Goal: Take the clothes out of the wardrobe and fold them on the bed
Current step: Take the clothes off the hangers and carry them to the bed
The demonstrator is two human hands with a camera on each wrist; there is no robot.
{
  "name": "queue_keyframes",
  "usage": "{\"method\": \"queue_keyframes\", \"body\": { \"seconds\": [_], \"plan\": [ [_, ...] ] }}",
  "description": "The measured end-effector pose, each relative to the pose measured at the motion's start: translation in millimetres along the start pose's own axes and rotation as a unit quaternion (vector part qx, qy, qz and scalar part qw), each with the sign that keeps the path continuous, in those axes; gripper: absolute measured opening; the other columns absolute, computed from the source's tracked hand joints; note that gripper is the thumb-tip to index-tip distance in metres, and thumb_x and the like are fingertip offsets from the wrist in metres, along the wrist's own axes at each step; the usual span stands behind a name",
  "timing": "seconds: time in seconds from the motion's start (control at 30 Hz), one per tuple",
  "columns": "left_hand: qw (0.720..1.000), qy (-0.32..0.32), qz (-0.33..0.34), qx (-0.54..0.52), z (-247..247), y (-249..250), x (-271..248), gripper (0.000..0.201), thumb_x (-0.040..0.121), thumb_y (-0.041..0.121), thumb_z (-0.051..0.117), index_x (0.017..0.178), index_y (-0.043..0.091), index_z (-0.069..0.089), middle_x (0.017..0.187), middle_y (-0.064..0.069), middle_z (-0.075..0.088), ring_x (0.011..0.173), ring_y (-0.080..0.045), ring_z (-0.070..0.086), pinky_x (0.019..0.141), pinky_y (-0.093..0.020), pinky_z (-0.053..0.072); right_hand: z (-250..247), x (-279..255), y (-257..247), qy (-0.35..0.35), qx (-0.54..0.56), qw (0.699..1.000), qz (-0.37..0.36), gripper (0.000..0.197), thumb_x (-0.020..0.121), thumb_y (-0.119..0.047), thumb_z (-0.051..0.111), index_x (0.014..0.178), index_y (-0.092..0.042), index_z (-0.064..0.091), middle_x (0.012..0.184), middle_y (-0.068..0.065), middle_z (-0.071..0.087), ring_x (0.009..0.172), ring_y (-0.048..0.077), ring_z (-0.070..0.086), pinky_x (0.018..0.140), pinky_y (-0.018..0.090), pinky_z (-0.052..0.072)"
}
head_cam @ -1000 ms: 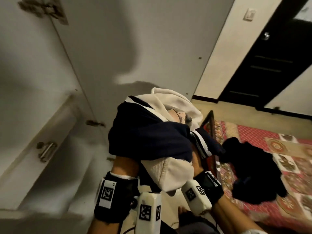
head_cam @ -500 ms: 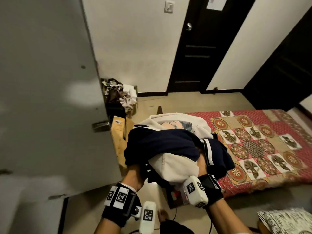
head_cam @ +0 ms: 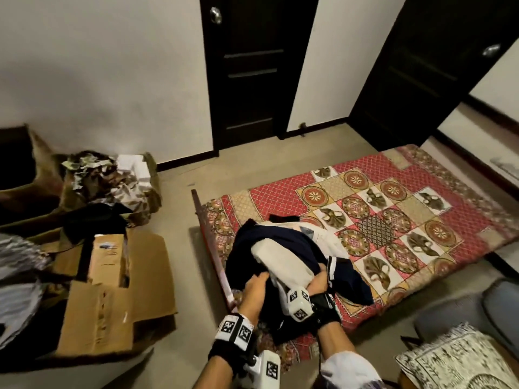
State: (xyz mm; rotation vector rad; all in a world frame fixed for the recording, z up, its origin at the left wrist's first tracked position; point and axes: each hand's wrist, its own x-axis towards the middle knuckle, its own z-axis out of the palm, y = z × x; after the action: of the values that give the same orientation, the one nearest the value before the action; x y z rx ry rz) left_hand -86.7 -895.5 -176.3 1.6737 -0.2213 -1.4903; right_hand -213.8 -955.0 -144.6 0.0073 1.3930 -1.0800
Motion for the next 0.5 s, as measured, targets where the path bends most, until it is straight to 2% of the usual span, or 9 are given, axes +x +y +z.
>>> {"method": "queue_keyframes", "body": {
  "seconds": [0.07,0.1,0.17,0.2,0.3,0.33,0.4,0.43,0.5],
  "plan": [
    [0.999,-0.04,-0.015,0.029,15,-17,31,0.053,0.096,0.026,0.064,0.139,-0.002,0.054,0.139,-0.014,0.056,0.13,-0.032,0.053,0.104,-0.04,0.046,-10,65,0,0.023,-0.015,1.0,-0.004,0.043,0.108,-0.034,0.041,0.083,-0.018,0.071,0.054,-0.005,0.07,0.058,0.013,0.071,0.054,0.022,0.051],
    [0.998,-0.047,-0.022,0.04,17,-21,35,0.044,0.099,0.017,0.061,0.14,0.002,0.053,0.142,-0.014,0.055,0.127,-0.03,0.054,0.094,-0.034,0.049,-15,101,3,0.028,-0.047,0.998,-0.008,0.044,0.104,-0.041,0.047,0.091,-0.011,0.077,0.071,0.003,0.077,0.075,0.023,0.074,0.064,0.029,0.055],
    [0.997,-0.052,-0.025,0.053,16,-40,36,0.024,0.101,0.015,0.058,0.125,0.016,0.061,0.134,-0.012,0.062,0.114,-0.023,0.058,0.076,-0.027,0.049,-31,152,4,0.015,-0.076,0.997,0.002,0.038,0.1,-0.043,0.053,0.106,-0.016,0.079,0.093,0.01,0.079,0.089,0.03,0.073,0.074,0.038,0.057],
    [0.996,-0.054,-0.037,0.067,13,-50,34,0.018,0.101,0.018,0.057,0.118,0.019,0.063,0.126,-0.008,0.066,0.11,-0.02,0.06,0.073,-0.025,0.048,-37,157,5,-0.001,-0.092,0.996,0.013,0.034,0.101,-0.038,0.053,0.099,-0.017,0.079,0.091,0.009,0.078,0.085,0.027,0.074,0.077,0.038,0.057],
    [0.996,-0.037,-0.058,0.063,-9,-64,14,0.015,0.102,0.018,0.054,0.108,0.012,0.066,0.098,-0.006,0.067,0.083,-0.016,0.062,0.056,-0.017,0.047,-41,129,16,0.006,-0.174,0.984,0.045,0.025,0.101,-0.04,0.054,0.103,-0.018,0.065,0.096,0.004,0.064,0.094,0.022,0.062,0.102,0.04,0.047],
    [0.996,-0.036,-0.063,0.059,-19,-69,10,0.014,0.101,0.017,0.054,0.105,0.009,0.066,0.09,-0.007,0.064,0.07,-0.014,0.057,0.05,-0.017,0.043,-46,130,28,-0.009,-0.199,0.978,0.066,0.026,0.101,-0.043,0.054,0.106,-0.019,0.061,0.097,0.004,0.061,0.093,0.022,0.059,0.099,0.04,0.047],
    [0.995,-0.029,-0.084,0.048,-40,-76,2,0.012,0.1,0.016,0.055,0.098,0.009,0.065,0.079,-0.007,0.06,0.057,-0.012,0.048,0.045,-0.018,0.035,-59,134,59,-0.068,-0.263,0.957,0.107,0.023,0.096,-0.042,0.058,0.098,-0.019,0.059,0.095,0.007,0.062,0.081,0.021,0.058,0.075,0.031,0.048],
    [0.995,-0.018,-0.091,0.047,-51,-81,-3,0.012,0.099,0.016,0.056,0.094,0.01,0.065,0.075,-0.005,0.061,0.055,-0.012,0.048,0.046,-0.019,0.034,-66,133,81,-0.084,-0.305,0.941,0.122,0.025,0.086,-0.041,0.066,0.092,-0.018,0.058,0.089,0.008,0.061,0.074,0.02,0.056,0.064,0.028,0.042],
    [0.995,0.011,-0.09,0.033,-86,-92,-17,0.012,0.089,0.021,0.064,0.087,0.01,0.067,0.073,-0.005,0.064,0.054,-0.013,0.051,0.049,-0.022,0.034,-74,116,130,-0.118,-0.418,0.888,0.151,0.029,0.072,-0.035,0.073,0.087,-0.014,0.061,0.077,0.008,0.058,0.062,0.02,0.053,0.057,0.026,0.039]
  ]
}}
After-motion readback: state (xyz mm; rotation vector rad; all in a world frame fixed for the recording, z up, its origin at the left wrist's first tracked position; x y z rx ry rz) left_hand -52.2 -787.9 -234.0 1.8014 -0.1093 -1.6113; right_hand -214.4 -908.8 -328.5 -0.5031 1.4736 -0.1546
